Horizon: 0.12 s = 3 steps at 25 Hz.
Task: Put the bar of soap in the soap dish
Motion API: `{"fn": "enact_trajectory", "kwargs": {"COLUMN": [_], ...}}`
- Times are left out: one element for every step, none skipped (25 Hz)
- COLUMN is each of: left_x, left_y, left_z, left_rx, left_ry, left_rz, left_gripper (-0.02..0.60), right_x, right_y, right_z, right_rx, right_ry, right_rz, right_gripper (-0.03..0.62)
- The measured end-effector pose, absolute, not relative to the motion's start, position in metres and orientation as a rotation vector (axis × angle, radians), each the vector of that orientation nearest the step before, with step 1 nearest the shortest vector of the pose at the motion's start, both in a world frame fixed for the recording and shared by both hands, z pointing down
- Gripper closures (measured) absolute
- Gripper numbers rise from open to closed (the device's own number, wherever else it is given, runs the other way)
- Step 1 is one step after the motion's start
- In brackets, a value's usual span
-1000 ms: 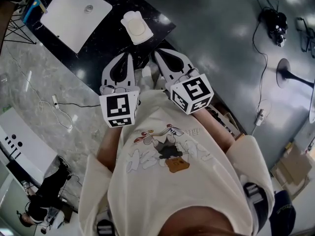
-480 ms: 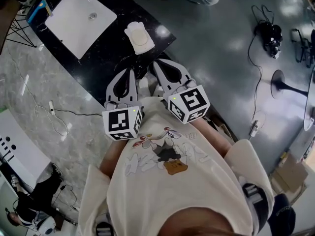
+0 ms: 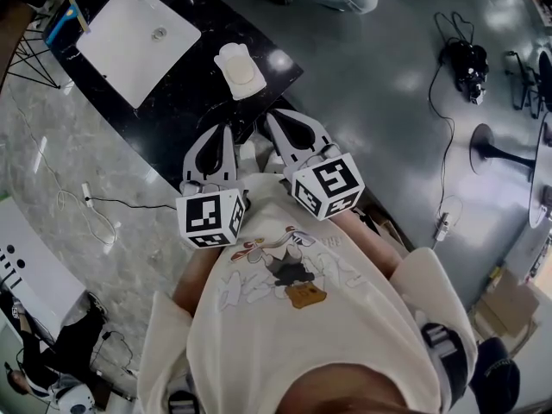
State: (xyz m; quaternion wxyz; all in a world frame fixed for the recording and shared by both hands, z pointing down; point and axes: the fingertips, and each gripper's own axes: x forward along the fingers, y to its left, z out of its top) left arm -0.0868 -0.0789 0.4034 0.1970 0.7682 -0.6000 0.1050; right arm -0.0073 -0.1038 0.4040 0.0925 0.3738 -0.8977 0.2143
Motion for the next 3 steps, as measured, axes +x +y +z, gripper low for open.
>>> {"fn": "enact_trajectory", "kwargs": {"left_x": [-0.0867, -0.0868, -0.087], "left_y": [-0.079, -0.0792, -0.0793], "left_z": [0.4033, 0.4031, 0.4029], "left_rx": [2.152, 2.153, 2.153], "left_ry": [-1.68, -1.68, -1.681], "left_rz": [0.293, 0.292, 0.291], "left_gripper": [0.575, 0.575, 0.575], "right_x": [-0.007, -0.0068, -0.0066], "right_y": [-0.104, -0.1043, -0.1047], "right_z": [0.4047, 0.4052, 0.4057], "right_rx": [1.11, 1.11, 1.11], "right_ry": [-2.664, -2.662, -2.661], "right_rz": [0.639, 0.64, 0.641], "right_gripper": [0.588, 0.588, 0.588]}}
